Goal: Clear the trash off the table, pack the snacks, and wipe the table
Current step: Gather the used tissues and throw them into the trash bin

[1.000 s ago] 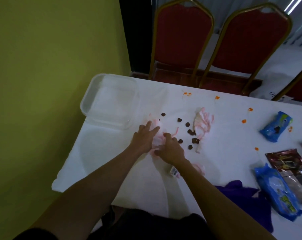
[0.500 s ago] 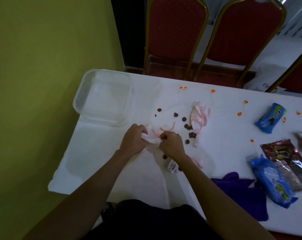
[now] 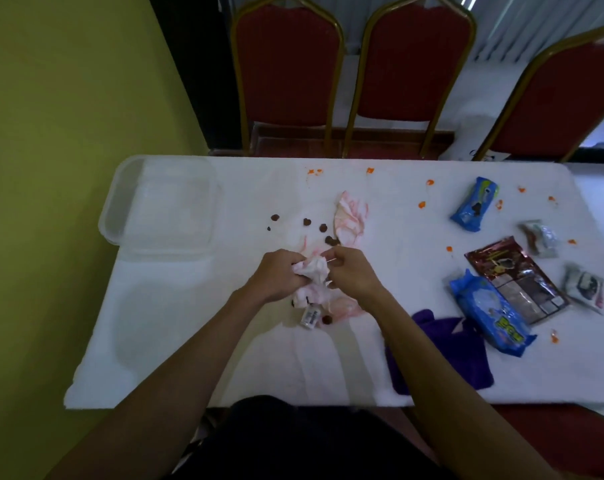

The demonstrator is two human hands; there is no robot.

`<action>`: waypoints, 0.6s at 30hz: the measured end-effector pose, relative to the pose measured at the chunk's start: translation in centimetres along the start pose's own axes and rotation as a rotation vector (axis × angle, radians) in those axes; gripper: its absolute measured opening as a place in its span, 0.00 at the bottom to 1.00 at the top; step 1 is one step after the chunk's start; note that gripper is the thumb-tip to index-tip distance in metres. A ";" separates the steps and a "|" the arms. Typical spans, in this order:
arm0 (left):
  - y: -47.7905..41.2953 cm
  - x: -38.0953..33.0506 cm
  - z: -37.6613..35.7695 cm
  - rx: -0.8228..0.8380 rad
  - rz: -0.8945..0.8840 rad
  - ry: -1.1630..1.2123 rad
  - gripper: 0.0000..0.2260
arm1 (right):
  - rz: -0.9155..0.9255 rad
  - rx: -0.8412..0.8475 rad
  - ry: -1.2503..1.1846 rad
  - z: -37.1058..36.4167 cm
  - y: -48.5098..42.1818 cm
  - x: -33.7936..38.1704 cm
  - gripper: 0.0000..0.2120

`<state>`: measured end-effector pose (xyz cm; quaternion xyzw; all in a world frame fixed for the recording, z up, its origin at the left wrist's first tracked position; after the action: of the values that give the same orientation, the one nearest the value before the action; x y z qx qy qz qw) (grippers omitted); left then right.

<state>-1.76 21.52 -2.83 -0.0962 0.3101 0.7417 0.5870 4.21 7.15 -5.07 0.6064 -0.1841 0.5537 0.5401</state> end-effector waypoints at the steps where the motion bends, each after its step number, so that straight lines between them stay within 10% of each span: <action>1: 0.2 0.2 0.0 -0.015 0.037 0.012 0.13 | -0.013 -0.026 -0.044 0.8 0.4 -0.6 0.07; 9: 3.7 4.1 -0.8 -0.050 0.240 0.261 0.07 | -0.106 0.000 0.450 2.4 1.6 -8.4 0.20; 18: 5.4 2.4 -6.8 0.159 0.228 0.153 0.09 | 0.013 -0.069 0.558 3.2 1.9 -7.5 0.04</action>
<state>-8.97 18.89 -7.54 -0.0697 0.4205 0.7672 0.4793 1.80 0.97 -10.11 0.4105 -0.0509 0.6964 0.5865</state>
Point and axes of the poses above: each hand's wrist, its own y-axis away from the middle knuckle, its own z-axis out of the back of the hand, x = y × z, the point moved 8 cm from there along -y, towards the middle knuckle, and after that the axes turned 15 degrees about -y, right-handed, at the moved point
